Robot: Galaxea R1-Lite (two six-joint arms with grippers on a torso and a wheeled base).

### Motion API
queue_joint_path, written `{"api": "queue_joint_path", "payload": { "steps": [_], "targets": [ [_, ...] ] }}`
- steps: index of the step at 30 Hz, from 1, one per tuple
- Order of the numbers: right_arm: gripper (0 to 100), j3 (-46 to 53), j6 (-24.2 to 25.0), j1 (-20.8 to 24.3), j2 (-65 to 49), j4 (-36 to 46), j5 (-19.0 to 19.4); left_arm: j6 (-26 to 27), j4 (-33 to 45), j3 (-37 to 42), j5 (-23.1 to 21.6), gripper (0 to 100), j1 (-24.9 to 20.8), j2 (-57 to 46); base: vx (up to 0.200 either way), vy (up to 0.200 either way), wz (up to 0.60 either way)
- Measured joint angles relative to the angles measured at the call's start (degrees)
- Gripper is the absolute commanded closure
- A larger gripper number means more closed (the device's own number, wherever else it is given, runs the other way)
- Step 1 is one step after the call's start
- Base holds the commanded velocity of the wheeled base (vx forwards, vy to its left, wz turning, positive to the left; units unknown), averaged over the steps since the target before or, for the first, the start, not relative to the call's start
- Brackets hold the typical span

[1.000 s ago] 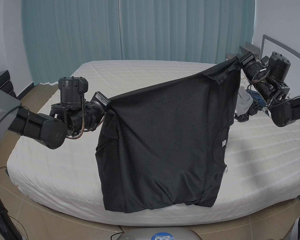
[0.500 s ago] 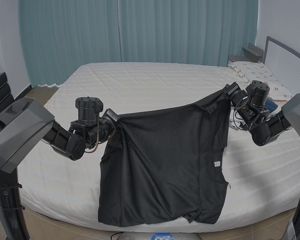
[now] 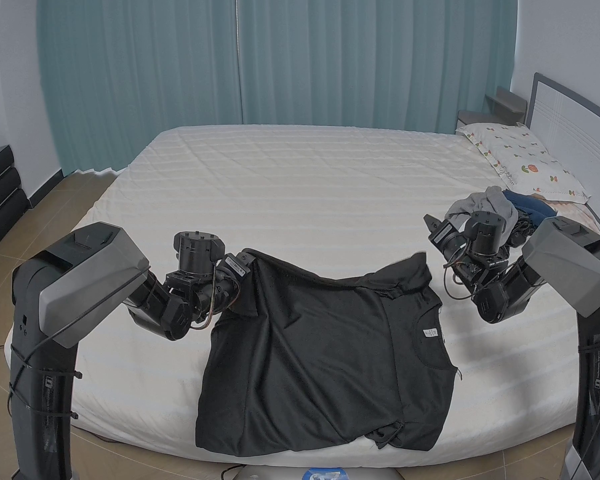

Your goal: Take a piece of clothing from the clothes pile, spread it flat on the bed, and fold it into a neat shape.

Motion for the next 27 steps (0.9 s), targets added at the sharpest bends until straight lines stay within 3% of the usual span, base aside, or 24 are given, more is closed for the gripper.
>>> {"api": "queue_joint_path", "payload": {
  "steps": [6, 14, 22, 27],
  "targets": [
    [0, 1.4, -1.5, -0.8, 2.2, 2.6, 0.5, 0.2, 1.1, -1.1, 3.4, 0, 0.8, 2.2, 0.000, 0.000, 0.00],
    [0, 5.1, -1.7, -1.5, 0.6, 5.6, 3.1, 0.4, 12.4, -2.2, 2.9, 0, 1.7, 2.2, 0.000, 0.000, 0.00],
    [0, 11.4, -1.7, -1.0, -1.8, 5.5, 5.5, -1.3, 19.4, -3.5, -7.3, 0, 4.3, -1.6, 0.000, 0.000, 0.00],
    [0, 18.2, -1.5, -0.9, -3.3, 2.3, 8.2, -4.3, 19.8, -3.5, -9.0, 0, 6.2, -3.8, 0.000, 0.000, 0.00]
  ]
}}
